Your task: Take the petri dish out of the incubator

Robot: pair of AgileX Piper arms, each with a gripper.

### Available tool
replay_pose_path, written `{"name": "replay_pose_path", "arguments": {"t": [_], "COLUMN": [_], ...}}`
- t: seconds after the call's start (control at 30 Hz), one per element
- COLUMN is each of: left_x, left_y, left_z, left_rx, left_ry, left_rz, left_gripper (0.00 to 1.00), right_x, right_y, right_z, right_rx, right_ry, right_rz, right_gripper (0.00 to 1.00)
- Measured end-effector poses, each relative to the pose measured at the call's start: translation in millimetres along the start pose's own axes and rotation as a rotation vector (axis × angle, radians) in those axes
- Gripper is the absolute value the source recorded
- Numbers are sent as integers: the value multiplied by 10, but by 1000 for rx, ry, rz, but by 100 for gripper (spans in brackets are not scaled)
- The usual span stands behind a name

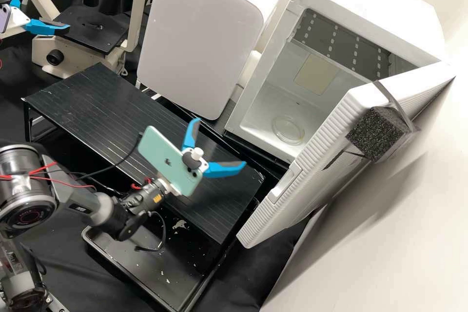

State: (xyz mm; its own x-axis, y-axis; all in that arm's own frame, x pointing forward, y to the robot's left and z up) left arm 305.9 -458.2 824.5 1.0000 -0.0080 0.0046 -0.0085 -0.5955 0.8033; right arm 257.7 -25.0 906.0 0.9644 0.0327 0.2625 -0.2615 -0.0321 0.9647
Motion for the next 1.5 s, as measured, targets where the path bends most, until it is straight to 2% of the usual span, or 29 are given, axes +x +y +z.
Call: {"name": "replay_pose_path", "arguments": {"t": [0.13, 0.27, 0.57, 0.8, 1.07, 1.3, 1.5], "left_x": [0, 0, 0, 0, 0, 0, 0], "left_y": [0, 0, 0, 0, 0, 0, 0], "left_z": [0, 0, 0, 0, 0, 0, 0], "left_rx": [0, 0, 0, 0, 0, 0, 0], "left_ry": [0, 0, 0, 0, 0, 0, 0], "left_rz": [0, 0, 0, 0, 0, 0, 0], "left_gripper": [100, 100, 100, 100, 100, 100, 100], "right_x": [157, 362, 991, 1412, 1655, 1739, 1759], "right_y": [168, 244, 191, 138, 237, 280, 288], "right_z": [177, 229, 289, 418, 445, 417, 403], "right_rx": [-13, -25, -42, -62, -103, -121, -117], "right_ry": [-29, -21, -44, -105, -132, -141, -143], "right_rz": [55, 71, 13, -38, -27, -37, -50], "right_gripper": [100, 100, 100, 100, 100, 100, 100]}}
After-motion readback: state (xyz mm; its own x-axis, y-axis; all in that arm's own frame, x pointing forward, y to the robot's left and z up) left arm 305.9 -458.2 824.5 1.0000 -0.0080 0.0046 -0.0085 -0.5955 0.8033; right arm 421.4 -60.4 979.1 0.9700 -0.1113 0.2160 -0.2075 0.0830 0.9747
